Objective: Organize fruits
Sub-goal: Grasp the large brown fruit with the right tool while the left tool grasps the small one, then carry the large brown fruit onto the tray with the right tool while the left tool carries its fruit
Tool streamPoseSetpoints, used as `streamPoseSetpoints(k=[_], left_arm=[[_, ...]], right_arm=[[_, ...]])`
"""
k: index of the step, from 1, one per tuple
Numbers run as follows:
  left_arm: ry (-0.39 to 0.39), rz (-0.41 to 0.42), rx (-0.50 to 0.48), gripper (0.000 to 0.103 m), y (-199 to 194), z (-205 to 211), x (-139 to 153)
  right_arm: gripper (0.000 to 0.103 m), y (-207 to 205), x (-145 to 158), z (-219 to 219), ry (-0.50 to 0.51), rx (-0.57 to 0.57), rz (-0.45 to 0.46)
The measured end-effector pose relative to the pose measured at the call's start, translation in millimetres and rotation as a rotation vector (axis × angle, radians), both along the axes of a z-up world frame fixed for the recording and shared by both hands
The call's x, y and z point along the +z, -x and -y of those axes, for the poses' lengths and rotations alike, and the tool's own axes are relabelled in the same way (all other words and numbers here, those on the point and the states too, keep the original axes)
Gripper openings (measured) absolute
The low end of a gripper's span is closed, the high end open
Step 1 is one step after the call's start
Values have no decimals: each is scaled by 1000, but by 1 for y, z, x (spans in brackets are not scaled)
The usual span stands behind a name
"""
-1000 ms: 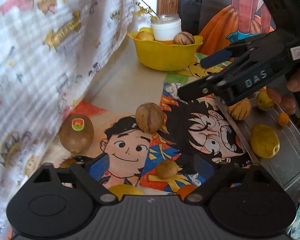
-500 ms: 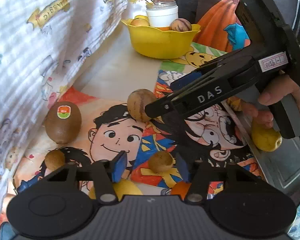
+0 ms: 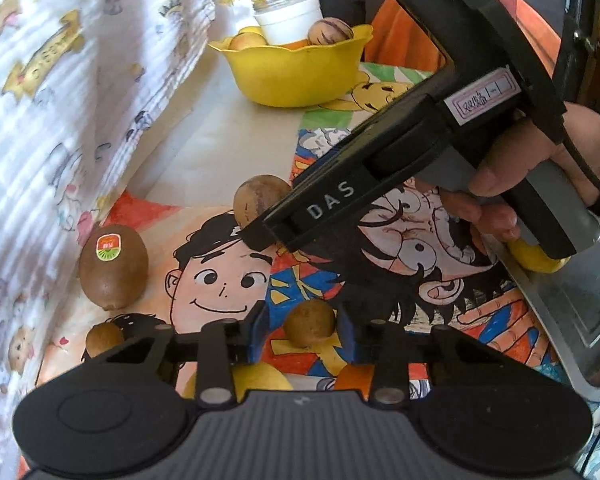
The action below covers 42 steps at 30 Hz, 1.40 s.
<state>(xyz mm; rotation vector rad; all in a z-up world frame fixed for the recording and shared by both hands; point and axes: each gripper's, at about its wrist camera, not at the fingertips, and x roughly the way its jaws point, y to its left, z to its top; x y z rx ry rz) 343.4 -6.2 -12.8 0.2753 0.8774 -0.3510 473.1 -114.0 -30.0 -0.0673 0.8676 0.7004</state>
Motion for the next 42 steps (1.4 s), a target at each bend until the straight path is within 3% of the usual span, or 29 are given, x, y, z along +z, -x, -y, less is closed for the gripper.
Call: streamPoseSetpoints(k=[8, 16, 26, 34, 42], left_arm=[[-38, 13, -37, 32, 3, 6, -3], [-63, 18, -52, 31, 4, 9, -3], [-27, 23, 8, 30, 4, 3, 0], [11, 36, 52, 30, 9, 2, 7], [59, 93, 78, 30, 23, 11, 35]], right_arm=[[63, -4, -2, -1, 1, -16, -4], [55, -5, -2, -3, 5, -16, 0], [50, -1, 1, 7, -19, -30, -22], [50, 14, 21, 33, -54, -58, -26], [50, 53, 60, 80, -103, -106, 31]])
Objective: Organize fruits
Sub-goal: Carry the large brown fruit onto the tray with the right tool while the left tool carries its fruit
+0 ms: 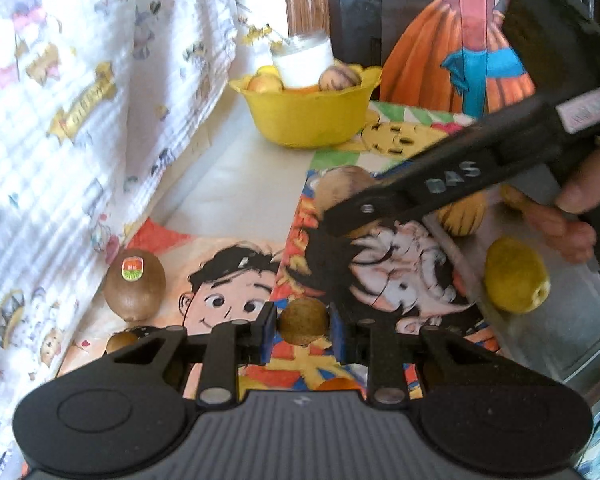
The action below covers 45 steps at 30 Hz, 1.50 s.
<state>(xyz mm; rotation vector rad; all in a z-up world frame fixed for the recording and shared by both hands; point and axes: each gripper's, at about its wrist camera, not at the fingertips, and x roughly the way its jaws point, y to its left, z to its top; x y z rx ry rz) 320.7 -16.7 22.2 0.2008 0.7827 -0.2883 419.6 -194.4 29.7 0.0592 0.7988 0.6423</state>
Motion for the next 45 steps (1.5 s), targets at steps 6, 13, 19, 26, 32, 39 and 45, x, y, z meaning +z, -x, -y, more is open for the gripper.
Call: streamPoseSetpoints(k=[6, 13, 19, 26, 32, 39, 45], left_arm=[[59, 36, -10, 30, 16, 20, 19], [157, 52, -43, 30, 34, 57, 27], [247, 9, -41, 30, 47, 86, 22], [280, -33, -10, 30, 61, 108, 1], [247, -38, -2, 30, 69, 123, -14], [247, -67, -10, 30, 69, 133, -28], [246, -72, -4, 30, 66, 135, -36]], right_arm=[[50, 38, 28, 43, 20, -48, 54], [50, 83, 46, 96, 52, -144, 96], [50, 110, 39, 133, 81, -205, 114], [50, 124, 10, 149, 109, -211, 73], [50, 137, -13, 160, 98, -221, 27], [50, 149, -33, 166, 140, -245, 7], [50, 150, -43, 162, 201, -243, 43]])
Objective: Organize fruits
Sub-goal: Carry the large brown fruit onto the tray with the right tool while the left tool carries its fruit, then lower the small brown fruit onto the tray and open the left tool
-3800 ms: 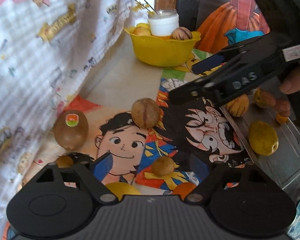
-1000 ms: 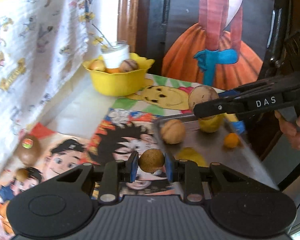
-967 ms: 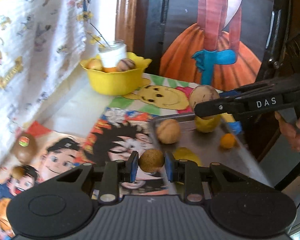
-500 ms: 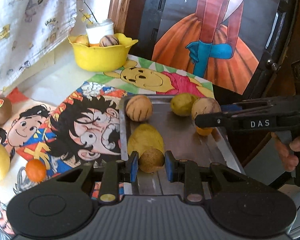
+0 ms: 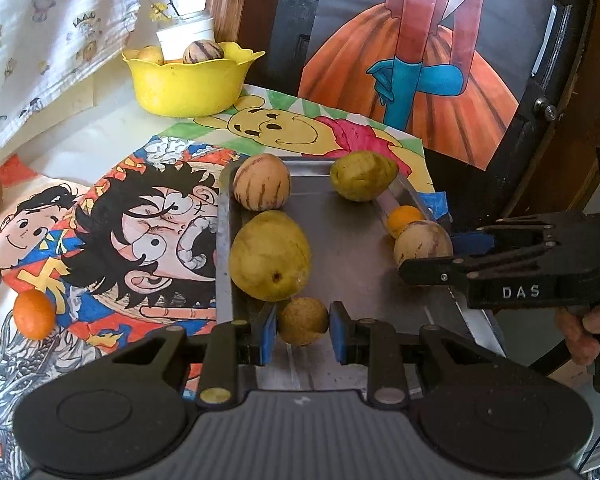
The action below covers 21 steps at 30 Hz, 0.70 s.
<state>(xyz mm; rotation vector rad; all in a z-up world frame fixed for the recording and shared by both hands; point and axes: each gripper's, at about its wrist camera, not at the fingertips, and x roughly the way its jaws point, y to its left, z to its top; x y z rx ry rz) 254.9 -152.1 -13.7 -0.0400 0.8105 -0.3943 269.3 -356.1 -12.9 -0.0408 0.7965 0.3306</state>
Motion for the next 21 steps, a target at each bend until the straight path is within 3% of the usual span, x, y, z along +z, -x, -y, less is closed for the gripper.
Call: streamPoseSetpoints(k=[8, 21], left_arm=[[3, 5, 15, 30, -10, 3, -8], [0, 25, 34, 31, -15, 5, -17]], right_arm=[[50, -4, -8, 0, 1, -5, 22], [51, 2, -16, -10, 80, -1, 135]])
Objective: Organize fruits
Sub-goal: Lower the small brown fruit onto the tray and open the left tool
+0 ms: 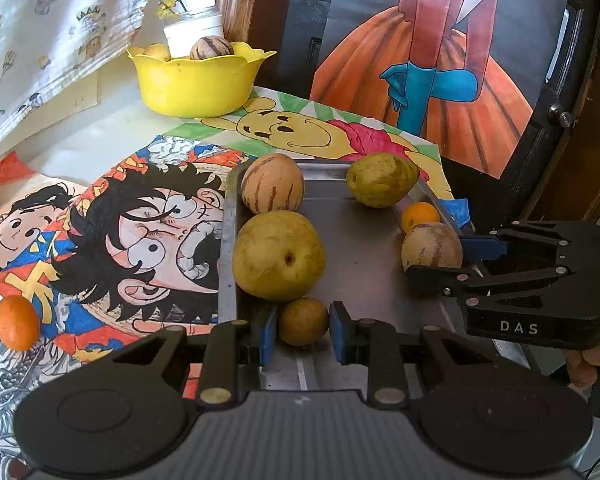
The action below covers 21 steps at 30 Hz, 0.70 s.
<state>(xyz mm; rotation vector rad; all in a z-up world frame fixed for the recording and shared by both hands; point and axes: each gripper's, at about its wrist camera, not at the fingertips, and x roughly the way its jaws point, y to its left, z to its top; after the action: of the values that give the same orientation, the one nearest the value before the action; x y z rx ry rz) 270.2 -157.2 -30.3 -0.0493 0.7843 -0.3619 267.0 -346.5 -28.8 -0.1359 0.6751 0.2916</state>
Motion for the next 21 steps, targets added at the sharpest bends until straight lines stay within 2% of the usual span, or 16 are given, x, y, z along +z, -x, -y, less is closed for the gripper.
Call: streamPoseSetpoints(k=[9, 12, 16, 21], left_arm=[[11, -24, 26, 34, 0, -5, -2], [19, -34, 29, 38, 1, -7, -1], [37, -39, 28, 50, 7, -8, 2], [48, -31, 39, 57, 20, -13, 10]], right_arm=[[52, 6, 0, 1, -9, -23, 1], [56, 10, 3, 2, -26, -30, 0], [61, 19, 7, 2, -40, -33, 3], [70, 35, 13, 2, -54, -49, 18]])
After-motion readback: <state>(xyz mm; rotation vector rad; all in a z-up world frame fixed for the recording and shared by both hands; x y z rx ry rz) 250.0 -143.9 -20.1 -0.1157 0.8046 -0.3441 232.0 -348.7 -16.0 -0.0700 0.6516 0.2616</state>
